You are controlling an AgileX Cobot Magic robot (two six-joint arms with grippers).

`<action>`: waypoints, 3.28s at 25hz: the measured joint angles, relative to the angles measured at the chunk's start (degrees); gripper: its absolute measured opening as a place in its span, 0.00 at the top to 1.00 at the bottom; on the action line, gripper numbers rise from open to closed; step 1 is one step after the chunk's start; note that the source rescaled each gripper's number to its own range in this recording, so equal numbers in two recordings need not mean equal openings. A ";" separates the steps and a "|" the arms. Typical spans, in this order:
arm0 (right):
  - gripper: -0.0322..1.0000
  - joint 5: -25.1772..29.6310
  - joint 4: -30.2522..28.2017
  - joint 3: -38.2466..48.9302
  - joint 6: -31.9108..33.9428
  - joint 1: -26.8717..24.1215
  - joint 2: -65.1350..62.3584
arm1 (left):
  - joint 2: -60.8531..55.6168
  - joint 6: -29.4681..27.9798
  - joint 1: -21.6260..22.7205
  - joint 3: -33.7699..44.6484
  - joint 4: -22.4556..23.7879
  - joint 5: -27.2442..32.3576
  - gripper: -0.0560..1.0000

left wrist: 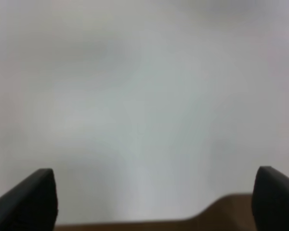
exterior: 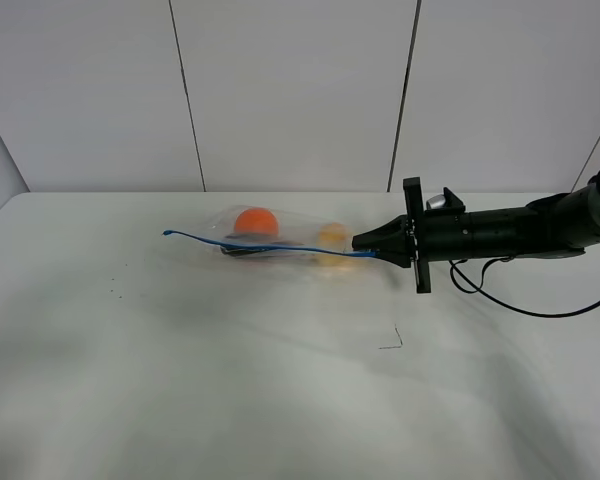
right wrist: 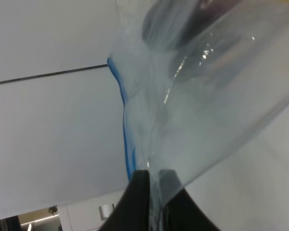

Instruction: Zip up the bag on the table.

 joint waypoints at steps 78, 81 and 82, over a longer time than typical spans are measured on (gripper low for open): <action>0.00 -9.91 -89.65 32.45 47.20 -0.84 -95.61 | -13.76 0.11 0.00 0.06 -0.06 -0.04 0.02; 0.00 -9.91 -90.35 32.56 47.97 -0.84 -102.66 | -13.76 0.11 0.00 0.06 -0.06 -0.04 0.02; 0.00 -9.91 -90.41 32.56 48.09 -0.84 -104.79 | -13.76 0.11 0.00 0.06 -0.06 -0.04 0.02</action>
